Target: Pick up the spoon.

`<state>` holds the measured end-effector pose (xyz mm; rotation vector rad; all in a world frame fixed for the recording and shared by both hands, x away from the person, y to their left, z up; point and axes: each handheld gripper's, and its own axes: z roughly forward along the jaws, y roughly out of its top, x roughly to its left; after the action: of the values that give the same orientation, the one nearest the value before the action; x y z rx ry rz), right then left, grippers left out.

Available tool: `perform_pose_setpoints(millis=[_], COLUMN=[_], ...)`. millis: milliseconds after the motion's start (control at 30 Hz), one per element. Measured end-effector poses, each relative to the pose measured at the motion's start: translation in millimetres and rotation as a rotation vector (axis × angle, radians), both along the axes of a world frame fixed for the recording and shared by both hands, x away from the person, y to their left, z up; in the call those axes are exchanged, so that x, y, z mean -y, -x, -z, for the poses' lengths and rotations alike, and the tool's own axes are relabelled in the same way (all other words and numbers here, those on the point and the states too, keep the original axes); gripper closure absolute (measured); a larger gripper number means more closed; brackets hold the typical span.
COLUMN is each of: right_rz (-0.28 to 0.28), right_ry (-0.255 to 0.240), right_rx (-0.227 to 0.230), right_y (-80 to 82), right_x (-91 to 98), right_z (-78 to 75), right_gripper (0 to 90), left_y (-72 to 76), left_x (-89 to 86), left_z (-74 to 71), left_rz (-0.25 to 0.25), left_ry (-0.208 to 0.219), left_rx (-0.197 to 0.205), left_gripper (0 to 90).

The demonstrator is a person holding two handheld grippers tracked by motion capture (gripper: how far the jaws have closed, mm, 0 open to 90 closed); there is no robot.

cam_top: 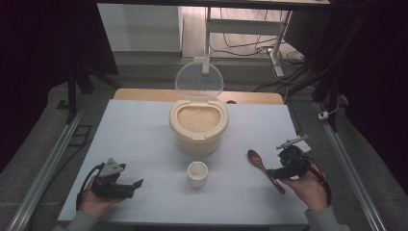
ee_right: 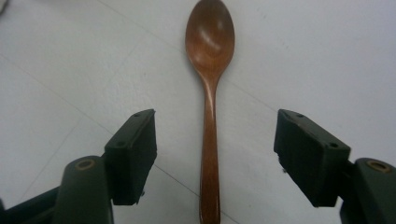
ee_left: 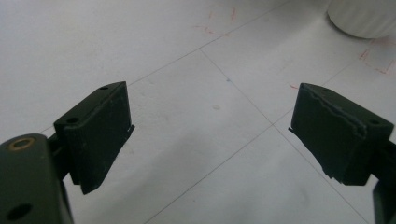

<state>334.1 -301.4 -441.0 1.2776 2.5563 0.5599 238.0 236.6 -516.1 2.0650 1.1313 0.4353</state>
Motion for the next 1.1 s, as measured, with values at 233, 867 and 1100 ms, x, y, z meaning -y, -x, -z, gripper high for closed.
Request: perform_pose_setpoints(millis=[233,867,1100], right_rz=[-0.005,-0.027,-0.038], right_ry=[0.03,0.068,0.094], right_rx=[-0.078,-0.156,-0.166], right_y=[-4.4,-12.3,-12.5], right_x=[6.4,-0.2,-4.5], right_z=[17.2,43.2,46.0], right_gripper=[35.7,55.5,64.8], left_y=[-0.4,-1.3,-2.1], left_x=[-0.2,-1.5,-2.1], left_z=[0.8,2.7,4.1], left_rz=[0.001,0.0,-0.006], left_ry=[-0.004,-0.009,-0.013], left_rx=[-0.002,-0.008,-0.011], left_gripper=[12.5,12.4,12.4])
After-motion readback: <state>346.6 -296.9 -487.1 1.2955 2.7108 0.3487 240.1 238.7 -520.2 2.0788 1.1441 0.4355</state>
